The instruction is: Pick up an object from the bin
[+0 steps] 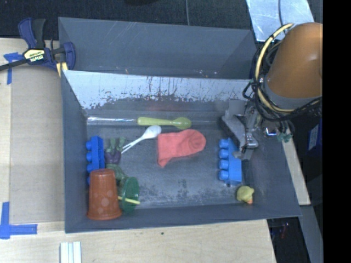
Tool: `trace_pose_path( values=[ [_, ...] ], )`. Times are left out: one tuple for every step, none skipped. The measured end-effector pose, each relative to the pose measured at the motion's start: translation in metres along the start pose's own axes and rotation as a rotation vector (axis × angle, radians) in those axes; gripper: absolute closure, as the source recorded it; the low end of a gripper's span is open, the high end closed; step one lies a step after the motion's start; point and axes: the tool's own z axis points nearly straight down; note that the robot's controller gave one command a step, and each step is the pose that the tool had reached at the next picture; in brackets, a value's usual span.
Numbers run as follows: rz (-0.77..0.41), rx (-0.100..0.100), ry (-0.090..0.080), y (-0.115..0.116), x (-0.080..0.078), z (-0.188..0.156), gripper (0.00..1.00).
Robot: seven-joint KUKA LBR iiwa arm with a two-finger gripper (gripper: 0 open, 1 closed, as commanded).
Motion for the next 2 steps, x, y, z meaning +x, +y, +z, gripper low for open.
trace_pose_path(
  values=[
    [-0.002,0.001,-0.008,0.0,-0.002,-0.004,0.0],
    [-0.115,0.003,-0.011,0.025,-0.037,0.005,0.0]
  ],
)
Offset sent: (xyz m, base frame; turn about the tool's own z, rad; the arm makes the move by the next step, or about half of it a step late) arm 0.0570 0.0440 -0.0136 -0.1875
